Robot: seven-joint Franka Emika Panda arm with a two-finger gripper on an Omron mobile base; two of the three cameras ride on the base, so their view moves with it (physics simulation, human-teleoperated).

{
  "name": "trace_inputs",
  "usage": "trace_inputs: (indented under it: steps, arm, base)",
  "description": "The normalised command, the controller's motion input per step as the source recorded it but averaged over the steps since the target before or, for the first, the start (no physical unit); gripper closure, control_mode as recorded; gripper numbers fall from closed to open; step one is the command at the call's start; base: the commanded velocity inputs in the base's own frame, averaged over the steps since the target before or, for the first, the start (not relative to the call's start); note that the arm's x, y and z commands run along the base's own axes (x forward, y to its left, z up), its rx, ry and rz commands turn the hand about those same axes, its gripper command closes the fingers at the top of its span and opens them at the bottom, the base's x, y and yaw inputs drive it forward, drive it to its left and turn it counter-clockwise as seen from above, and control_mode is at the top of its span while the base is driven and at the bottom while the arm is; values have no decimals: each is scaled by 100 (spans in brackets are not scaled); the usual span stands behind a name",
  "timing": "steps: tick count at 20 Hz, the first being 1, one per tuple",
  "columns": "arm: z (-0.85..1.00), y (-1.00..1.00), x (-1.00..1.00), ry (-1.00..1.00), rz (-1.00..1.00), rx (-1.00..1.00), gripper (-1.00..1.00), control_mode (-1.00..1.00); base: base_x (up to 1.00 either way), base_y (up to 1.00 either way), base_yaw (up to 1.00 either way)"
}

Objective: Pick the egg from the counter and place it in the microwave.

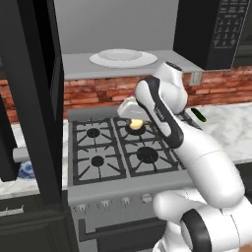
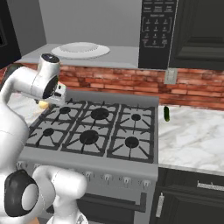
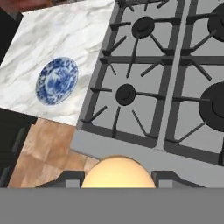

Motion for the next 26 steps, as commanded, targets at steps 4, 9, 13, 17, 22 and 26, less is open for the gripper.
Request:
trace_inputs:
  steps: [4,9,13,17,22,26]
  arm:
    - [100,-39,0,-16,-30,-26,100,-100]
    - [97,-10,36,-39,-33,-26,100,-100]
    - [100,-12,68,-23,-30,-11,100,-100]
    - [90,-6,84,0,-21,0,100,-100]
    - [57,-28,100,-7,-5,3,100,-100]
    - [15,-5,100,-14,0,7,100,-100]
  base:
    - [0,0,0]
    - [0,0,0]
    - [0,0,0]
    - [0,0,0]
    - [0,0,0]
    - [0,0,0]
